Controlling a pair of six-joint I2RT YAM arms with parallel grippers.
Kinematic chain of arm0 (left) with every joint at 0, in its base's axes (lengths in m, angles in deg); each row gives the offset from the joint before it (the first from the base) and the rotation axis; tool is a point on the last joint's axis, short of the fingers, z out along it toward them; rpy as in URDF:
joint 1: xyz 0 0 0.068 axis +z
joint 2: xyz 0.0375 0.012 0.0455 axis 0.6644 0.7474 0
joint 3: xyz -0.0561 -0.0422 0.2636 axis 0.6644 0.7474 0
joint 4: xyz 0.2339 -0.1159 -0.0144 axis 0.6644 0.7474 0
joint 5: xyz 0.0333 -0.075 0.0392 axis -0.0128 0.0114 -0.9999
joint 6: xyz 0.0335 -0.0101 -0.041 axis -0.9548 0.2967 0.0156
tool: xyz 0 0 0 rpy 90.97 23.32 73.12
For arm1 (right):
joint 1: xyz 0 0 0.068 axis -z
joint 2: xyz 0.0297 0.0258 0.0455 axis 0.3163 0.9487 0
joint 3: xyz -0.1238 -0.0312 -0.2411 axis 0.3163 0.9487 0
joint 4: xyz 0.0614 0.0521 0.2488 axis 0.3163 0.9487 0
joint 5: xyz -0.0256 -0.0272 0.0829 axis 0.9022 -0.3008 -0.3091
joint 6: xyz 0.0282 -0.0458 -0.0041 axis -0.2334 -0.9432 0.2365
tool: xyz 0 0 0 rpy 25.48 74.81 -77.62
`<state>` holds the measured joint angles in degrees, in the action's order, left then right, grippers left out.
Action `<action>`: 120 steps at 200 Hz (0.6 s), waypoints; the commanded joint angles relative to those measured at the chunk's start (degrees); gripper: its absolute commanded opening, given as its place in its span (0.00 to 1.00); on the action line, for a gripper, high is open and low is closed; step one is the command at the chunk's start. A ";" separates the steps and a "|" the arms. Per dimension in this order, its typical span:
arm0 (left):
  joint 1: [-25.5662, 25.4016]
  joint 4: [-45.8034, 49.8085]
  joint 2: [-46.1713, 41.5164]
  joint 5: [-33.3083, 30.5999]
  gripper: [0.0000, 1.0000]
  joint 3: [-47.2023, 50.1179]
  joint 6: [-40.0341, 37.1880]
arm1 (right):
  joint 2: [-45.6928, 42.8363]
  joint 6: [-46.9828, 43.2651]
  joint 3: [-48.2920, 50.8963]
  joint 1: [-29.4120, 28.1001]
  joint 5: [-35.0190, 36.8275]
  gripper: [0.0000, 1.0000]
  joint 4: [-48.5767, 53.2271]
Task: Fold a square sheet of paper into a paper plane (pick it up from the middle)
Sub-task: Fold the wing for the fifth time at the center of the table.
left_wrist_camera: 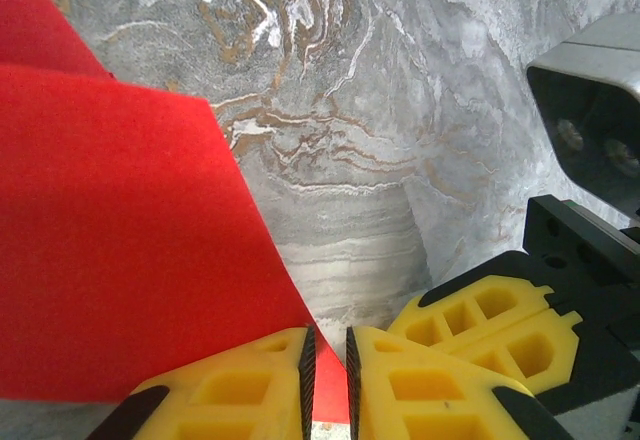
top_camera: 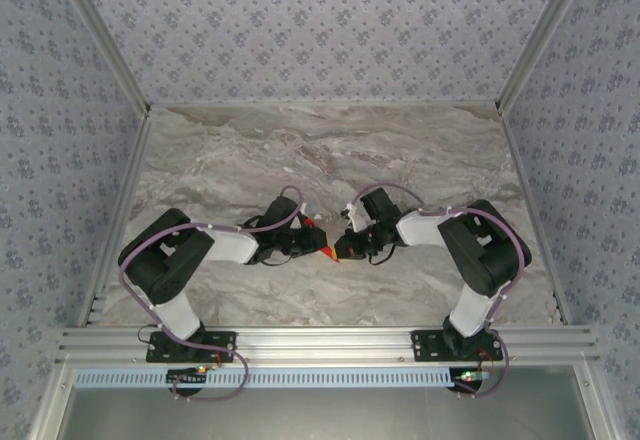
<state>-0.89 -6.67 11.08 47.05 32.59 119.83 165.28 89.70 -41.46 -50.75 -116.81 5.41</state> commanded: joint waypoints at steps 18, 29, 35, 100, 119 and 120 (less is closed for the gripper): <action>-0.19 1.25 1.43 -2.05 0.19 -1.37 -1.09 | 1.39 0.48 0.06 0.36 -0.99 0.00 1.19; -0.23 2.38 1.59 -2.38 0.19 -1.63 -1.13 | 1.40 0.48 0.07 0.40 -0.98 0.00 1.13; -0.24 2.76 1.67 -2.51 0.19 -1.70 -1.11 | 1.44 0.44 -0.05 0.41 -0.98 0.00 1.15; -0.20 9.89 2.39 -5.47 0.17 -3.65 -0.21 | -3.35 0.83 0.18 0.36 2.59 0.08 2.22; -0.25 11.98 2.74 -6.06 0.15 -4.14 0.48 | -6.72 -0.14 0.23 -0.13 6.63 0.09 4.36; -0.22 12.08 2.79 -6.11 0.15 -4.17 0.48 | -6.84 -0.22 0.26 -0.17 6.74 0.09 4.54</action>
<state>-1.22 -0.69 11.88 44.44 29.75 119.92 163.16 89.87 -41.49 -50.78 -114.95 6.00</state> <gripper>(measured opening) 0.163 0.089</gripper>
